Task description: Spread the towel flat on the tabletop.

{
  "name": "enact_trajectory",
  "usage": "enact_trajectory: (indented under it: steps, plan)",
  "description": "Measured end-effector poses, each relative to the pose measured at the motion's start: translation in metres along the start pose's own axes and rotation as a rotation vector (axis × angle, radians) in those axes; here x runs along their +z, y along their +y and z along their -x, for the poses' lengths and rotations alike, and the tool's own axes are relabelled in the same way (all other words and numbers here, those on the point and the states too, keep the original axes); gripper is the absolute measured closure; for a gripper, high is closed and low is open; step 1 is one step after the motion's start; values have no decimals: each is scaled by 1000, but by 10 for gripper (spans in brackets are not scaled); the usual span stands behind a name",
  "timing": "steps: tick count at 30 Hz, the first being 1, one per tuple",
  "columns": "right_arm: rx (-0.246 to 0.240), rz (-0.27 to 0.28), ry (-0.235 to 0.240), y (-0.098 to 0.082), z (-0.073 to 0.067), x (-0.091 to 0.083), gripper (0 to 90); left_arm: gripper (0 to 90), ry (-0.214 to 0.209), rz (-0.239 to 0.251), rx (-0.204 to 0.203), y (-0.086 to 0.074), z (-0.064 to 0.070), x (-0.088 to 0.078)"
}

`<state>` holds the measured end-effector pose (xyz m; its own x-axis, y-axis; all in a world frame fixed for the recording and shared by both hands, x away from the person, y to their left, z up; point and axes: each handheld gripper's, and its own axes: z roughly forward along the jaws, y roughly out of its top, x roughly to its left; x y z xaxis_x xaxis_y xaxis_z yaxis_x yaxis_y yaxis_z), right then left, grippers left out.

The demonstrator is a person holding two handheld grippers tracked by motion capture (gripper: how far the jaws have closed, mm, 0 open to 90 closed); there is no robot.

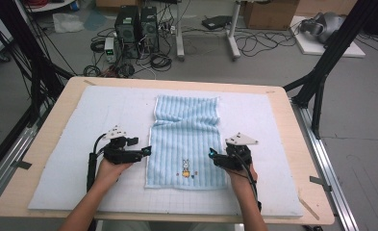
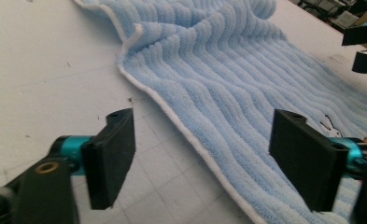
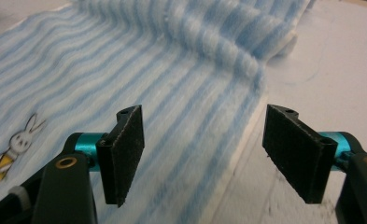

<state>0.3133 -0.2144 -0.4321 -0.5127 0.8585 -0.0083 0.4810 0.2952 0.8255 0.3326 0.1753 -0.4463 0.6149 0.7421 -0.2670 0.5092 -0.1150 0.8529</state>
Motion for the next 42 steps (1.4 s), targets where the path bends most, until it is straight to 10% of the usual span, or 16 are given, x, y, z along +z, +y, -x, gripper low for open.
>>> enact_trajectory:
  steps: [11, 28, 42]
  plan:
    - [29, 11, 37, -24, 7, -17, 218, 358, -25, -95, 27, -7, 15, 7]
    - [24, -8, 62, -25, 0, -17, 235, 858, 48, -173, 212, -9, 37, 16]
    - [38, -24, 134, -26, -4, -19, 374, 866, -14, -96, 118, -16, 27, -7]
